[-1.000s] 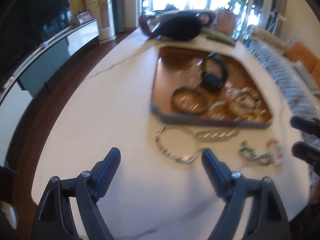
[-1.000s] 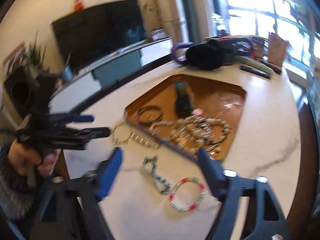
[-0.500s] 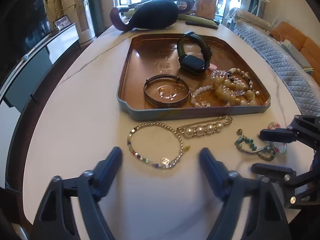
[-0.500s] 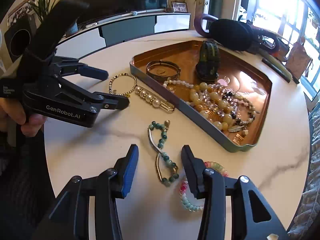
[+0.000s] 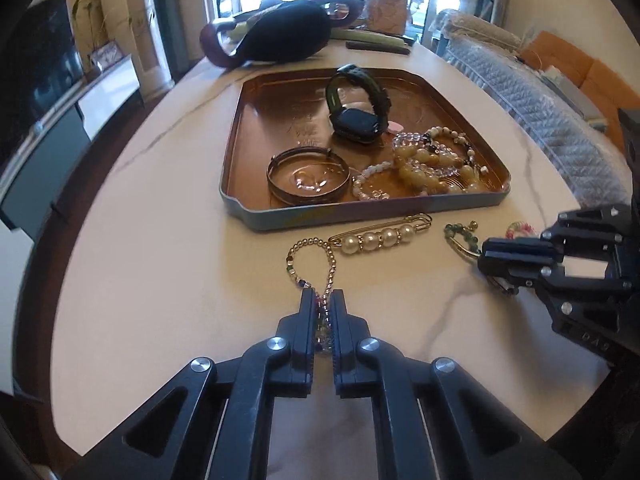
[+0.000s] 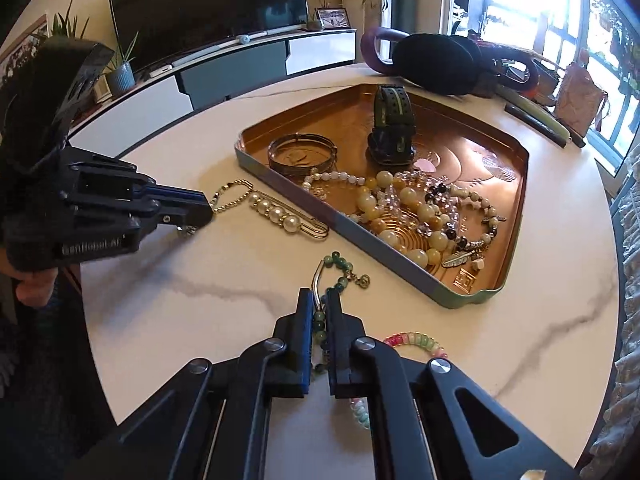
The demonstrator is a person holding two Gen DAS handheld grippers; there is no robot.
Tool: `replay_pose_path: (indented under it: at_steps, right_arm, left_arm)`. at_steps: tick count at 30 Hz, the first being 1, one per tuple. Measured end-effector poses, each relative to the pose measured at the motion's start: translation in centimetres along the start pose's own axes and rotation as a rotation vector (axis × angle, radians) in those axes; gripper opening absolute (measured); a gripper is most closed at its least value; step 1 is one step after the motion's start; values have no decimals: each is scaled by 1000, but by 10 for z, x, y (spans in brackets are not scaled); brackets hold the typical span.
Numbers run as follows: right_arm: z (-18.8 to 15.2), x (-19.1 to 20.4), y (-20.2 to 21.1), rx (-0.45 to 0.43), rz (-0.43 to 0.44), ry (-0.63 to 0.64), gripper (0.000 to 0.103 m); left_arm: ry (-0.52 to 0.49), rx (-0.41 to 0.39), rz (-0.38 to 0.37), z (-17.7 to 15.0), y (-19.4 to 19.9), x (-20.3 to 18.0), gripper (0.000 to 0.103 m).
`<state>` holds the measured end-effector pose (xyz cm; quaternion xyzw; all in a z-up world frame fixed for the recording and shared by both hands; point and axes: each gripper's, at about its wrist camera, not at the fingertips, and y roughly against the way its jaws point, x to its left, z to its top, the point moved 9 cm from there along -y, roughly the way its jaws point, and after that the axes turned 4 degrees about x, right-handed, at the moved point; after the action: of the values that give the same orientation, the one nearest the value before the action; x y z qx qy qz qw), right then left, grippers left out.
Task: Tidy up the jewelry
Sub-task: 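Grasp the gold bead bracelet with the left gripper while the right gripper grasps the green bead bracelet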
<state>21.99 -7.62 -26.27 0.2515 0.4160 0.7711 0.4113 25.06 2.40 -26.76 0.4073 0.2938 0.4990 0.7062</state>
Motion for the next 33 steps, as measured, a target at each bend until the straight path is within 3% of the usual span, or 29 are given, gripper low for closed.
replay_pose_path:
  at_steps: [22, 27, 33]
  right_arm:
    - [15, -7, 28, -114, -6, -44, 6]
    - [18, -15, 34, -145, 43, -114, 6]
    - [26, -23, 60, -232, 217, -233, 6]
  left_arm:
    - [10, -46, -41, 2, 17, -3, 4]
    - [25, -75, -65, 6, 26, -7, 4]
    - [84, -168, -108, 19, 55, -2, 4]
